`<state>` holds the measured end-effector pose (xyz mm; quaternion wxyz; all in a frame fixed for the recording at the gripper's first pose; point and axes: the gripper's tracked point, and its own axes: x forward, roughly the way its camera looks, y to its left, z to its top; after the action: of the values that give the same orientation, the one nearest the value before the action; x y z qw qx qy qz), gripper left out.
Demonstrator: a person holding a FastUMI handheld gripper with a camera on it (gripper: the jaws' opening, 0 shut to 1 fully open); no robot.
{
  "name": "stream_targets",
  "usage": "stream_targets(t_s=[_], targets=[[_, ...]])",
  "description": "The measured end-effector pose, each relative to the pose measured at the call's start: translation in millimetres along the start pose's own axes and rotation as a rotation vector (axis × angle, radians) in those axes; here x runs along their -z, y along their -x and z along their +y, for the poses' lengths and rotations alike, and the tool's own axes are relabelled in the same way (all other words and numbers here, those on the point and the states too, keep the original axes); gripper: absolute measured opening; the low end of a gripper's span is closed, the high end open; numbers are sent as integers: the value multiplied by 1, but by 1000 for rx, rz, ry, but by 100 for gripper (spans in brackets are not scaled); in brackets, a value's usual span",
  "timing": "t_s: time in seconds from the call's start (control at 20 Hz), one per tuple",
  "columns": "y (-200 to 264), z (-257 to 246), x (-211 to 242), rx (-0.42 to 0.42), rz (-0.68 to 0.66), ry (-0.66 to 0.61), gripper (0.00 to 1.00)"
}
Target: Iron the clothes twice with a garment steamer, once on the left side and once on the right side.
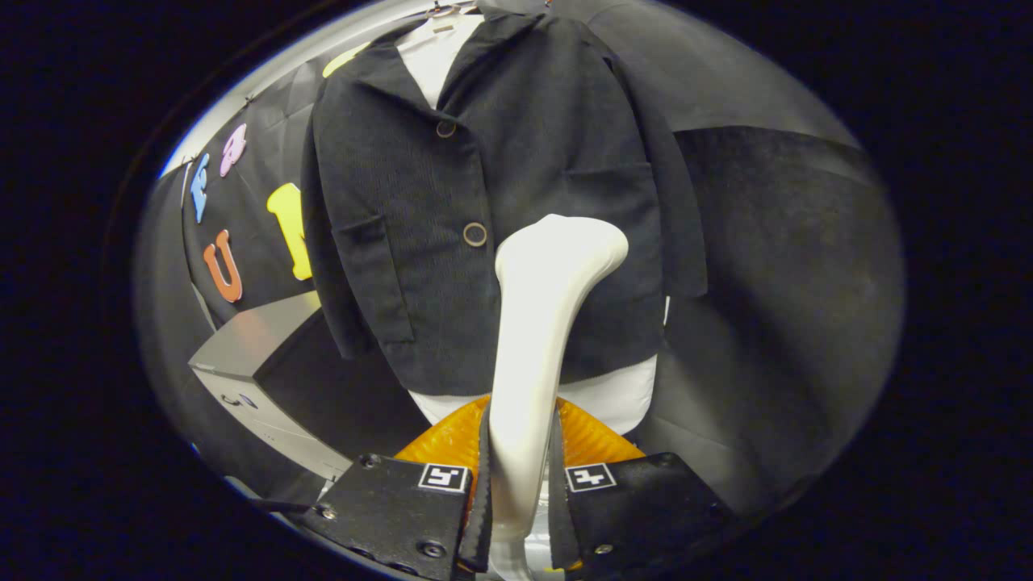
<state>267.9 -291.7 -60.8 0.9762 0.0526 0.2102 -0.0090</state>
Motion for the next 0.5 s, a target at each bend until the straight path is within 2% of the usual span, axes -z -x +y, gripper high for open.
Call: stream_targets(t_s=[0.25,0.5], targets=[[-10,-1,38,24,75,-28,31],[-12,-1,58,39,108,-50,31]])
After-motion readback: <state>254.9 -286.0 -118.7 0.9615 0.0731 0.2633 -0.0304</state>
